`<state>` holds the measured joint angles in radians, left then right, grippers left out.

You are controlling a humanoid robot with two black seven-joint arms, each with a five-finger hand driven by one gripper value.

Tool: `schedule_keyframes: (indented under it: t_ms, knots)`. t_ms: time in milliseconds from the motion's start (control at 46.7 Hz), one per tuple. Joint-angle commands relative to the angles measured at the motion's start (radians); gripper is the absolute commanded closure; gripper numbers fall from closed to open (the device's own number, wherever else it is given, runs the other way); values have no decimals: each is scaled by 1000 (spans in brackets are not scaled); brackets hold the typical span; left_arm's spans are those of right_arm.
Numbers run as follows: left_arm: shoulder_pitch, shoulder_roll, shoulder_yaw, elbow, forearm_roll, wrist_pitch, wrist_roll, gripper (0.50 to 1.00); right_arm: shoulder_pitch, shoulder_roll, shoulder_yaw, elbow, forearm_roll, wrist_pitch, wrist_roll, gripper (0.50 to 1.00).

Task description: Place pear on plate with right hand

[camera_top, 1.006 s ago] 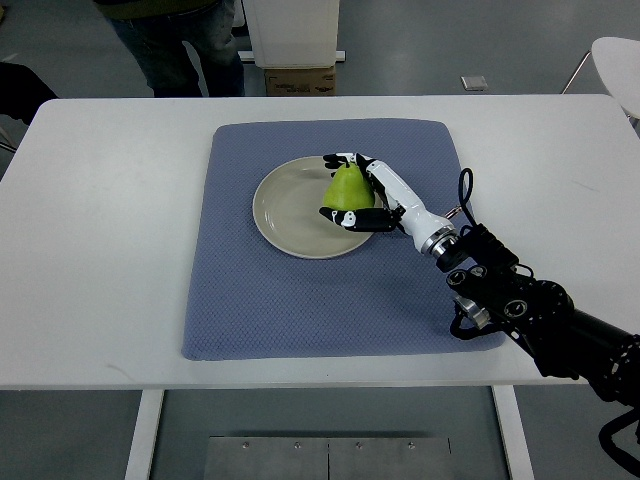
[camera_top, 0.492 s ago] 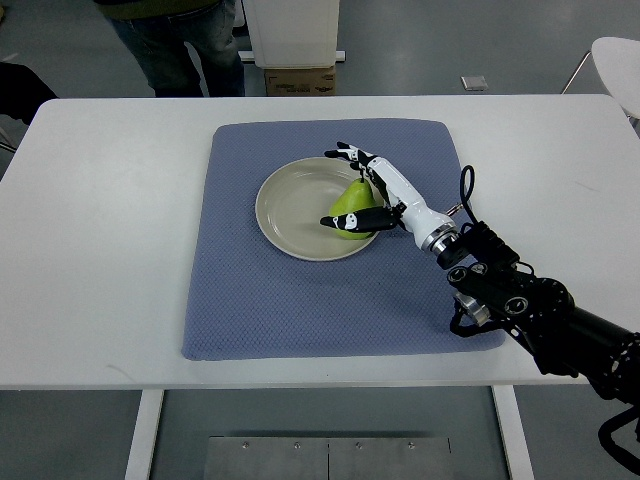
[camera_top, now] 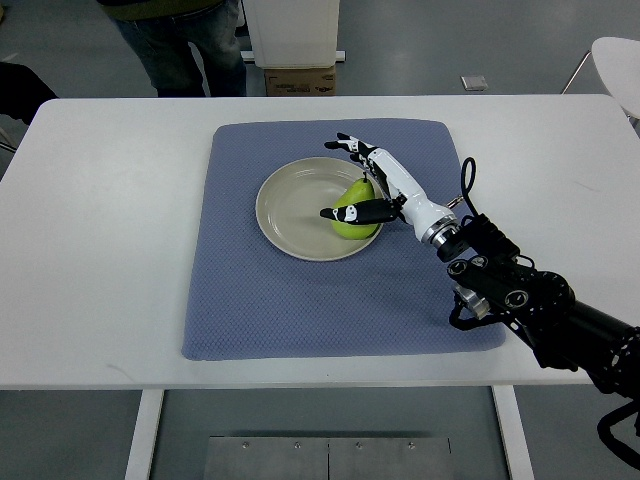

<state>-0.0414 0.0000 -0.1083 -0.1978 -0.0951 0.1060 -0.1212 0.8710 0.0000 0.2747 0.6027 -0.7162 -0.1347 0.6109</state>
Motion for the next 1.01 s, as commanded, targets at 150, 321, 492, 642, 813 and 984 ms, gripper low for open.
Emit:
schedule_keyframes:
  t_ms: [150,321,492,642,813,984]
  knots:
    - [0,0,1,0,0,0,0,500,-3,0,1,0,0,3,0,507]
    - [0,0,1,0,0,0,0,500,-7,-18,4,0,20,10,0,507]
    - [0,0,-1,0,0,0,0,500,-9,-64,6,-1,46,17,0,507]
    - [0,0,1,0,0,0,0,500,-9,-97,6,-1,72,21,0,507]
    - [0,0,1,0,0,0,0,500,-10,-127,6,-1,73,30,0,509]
    - [0,0,1,0,0,0,0,500,-13,-152,5,-3,90,32,0,507]
